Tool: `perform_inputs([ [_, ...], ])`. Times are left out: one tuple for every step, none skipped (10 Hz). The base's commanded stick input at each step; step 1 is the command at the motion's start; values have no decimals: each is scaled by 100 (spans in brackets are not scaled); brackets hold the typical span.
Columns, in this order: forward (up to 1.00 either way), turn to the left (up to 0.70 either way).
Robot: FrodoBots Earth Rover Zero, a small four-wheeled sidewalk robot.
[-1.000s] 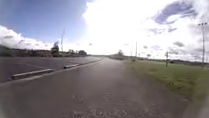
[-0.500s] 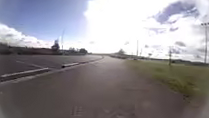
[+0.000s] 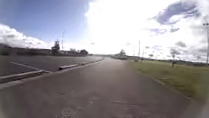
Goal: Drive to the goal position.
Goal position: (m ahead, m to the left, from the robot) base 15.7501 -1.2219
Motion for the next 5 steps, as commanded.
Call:
perform_inputs([
  [100, 0],
  [100, 0],
  [100, -6],
  [100, -21],
  [100, -40],
])
